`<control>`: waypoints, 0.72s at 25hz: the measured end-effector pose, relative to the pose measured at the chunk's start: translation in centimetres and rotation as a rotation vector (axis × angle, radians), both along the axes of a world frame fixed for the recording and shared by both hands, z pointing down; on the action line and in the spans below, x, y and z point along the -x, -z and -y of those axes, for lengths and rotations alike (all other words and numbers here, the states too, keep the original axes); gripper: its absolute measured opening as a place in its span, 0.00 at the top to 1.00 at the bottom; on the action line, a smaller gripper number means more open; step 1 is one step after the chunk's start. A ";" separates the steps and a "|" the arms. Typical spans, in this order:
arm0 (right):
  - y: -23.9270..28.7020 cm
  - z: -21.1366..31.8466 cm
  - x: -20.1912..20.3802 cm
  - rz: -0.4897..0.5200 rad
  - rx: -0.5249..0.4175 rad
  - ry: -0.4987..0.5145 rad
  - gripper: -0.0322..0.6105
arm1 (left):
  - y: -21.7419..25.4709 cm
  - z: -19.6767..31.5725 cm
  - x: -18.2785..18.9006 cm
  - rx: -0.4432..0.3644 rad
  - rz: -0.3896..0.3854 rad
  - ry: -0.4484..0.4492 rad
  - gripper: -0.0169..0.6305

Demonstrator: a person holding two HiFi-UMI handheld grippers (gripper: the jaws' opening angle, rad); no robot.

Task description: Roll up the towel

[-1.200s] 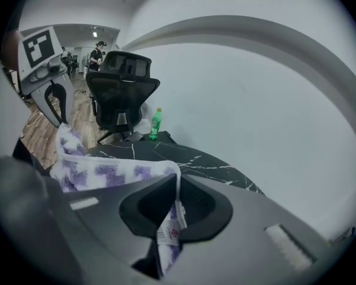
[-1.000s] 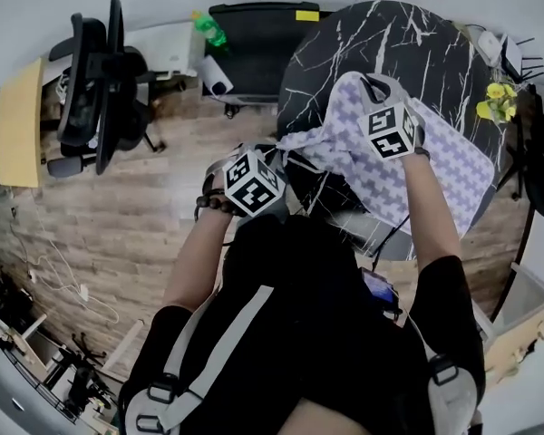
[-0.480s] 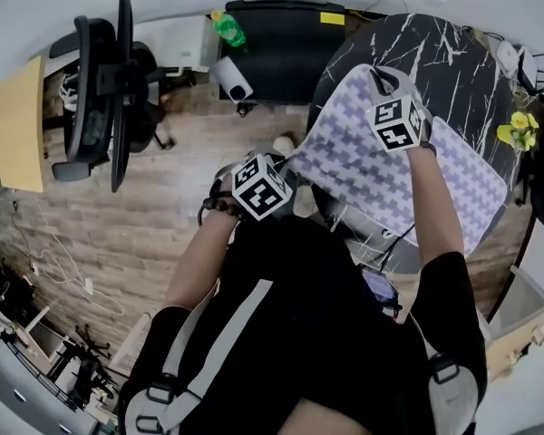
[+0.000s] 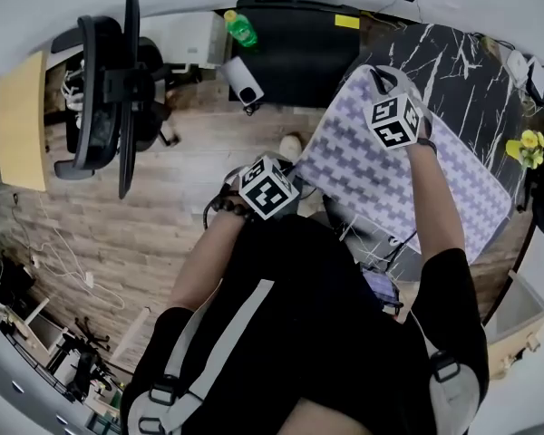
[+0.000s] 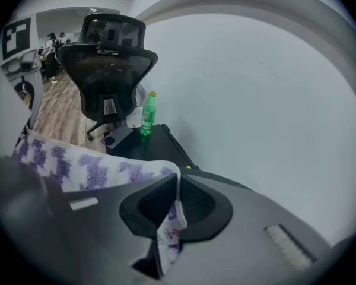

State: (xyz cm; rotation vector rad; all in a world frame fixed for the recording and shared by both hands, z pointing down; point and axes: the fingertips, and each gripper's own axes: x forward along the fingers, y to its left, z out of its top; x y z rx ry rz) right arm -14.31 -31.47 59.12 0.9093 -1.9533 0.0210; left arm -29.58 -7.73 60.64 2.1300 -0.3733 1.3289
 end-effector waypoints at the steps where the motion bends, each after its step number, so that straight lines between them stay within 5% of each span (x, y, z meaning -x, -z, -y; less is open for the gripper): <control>1: -0.3 0.1 0.1 -0.003 0.002 0.001 0.91 | -0.2 0.1 0.0 -0.003 0.003 0.000 0.94; 18: 2.2 -0.2 -1.5 0.097 -0.057 -0.044 0.91 | 3.0 -1.4 -3.0 -0.030 -0.033 -0.058 0.94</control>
